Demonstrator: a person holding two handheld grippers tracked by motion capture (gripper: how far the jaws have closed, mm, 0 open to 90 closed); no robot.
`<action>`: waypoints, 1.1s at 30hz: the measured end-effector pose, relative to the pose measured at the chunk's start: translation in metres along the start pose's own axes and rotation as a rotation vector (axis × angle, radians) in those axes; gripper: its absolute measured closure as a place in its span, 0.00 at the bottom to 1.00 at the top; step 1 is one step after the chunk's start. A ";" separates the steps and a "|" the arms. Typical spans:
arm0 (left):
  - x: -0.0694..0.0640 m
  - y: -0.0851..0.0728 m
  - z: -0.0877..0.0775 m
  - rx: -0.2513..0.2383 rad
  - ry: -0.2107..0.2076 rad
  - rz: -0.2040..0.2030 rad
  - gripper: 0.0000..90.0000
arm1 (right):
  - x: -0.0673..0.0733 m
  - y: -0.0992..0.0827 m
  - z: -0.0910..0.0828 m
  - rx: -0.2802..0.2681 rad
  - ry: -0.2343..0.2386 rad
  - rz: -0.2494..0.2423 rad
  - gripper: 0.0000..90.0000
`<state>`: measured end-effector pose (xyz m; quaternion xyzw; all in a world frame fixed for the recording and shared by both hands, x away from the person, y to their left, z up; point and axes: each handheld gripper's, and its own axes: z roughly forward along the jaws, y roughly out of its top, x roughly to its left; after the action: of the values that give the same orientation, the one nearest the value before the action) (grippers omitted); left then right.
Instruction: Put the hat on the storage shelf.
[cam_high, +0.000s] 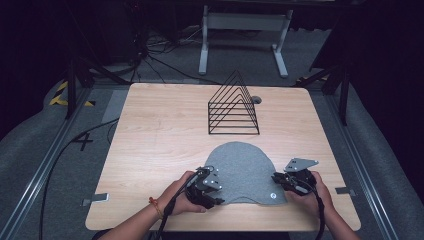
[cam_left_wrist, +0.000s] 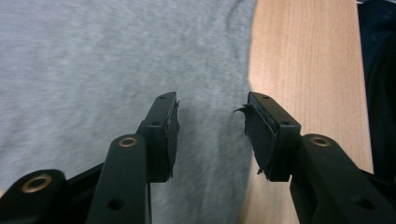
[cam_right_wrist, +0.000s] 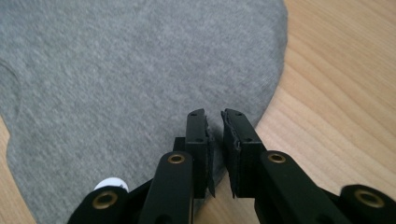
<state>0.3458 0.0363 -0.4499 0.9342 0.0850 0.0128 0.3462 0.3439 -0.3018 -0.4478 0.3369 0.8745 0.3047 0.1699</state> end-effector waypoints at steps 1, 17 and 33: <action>0.004 -0.001 -0.006 -0.033 0.031 -0.025 0.59 | -0.002 0.002 -0.001 -0.005 -0.002 0.005 0.88; 0.093 -0.008 -0.020 -0.028 0.277 -0.209 0.48 | -0.039 0.047 0.020 -0.061 -0.052 0.074 0.70; 0.106 -0.004 0.011 -0.050 0.233 -0.276 0.45 | -0.046 0.051 0.055 -0.021 0.005 0.100 0.61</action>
<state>0.4510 0.0497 -0.4643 0.8971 0.2515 0.0756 0.3554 0.4286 -0.2808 -0.4523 0.3775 0.8539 0.3226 0.1556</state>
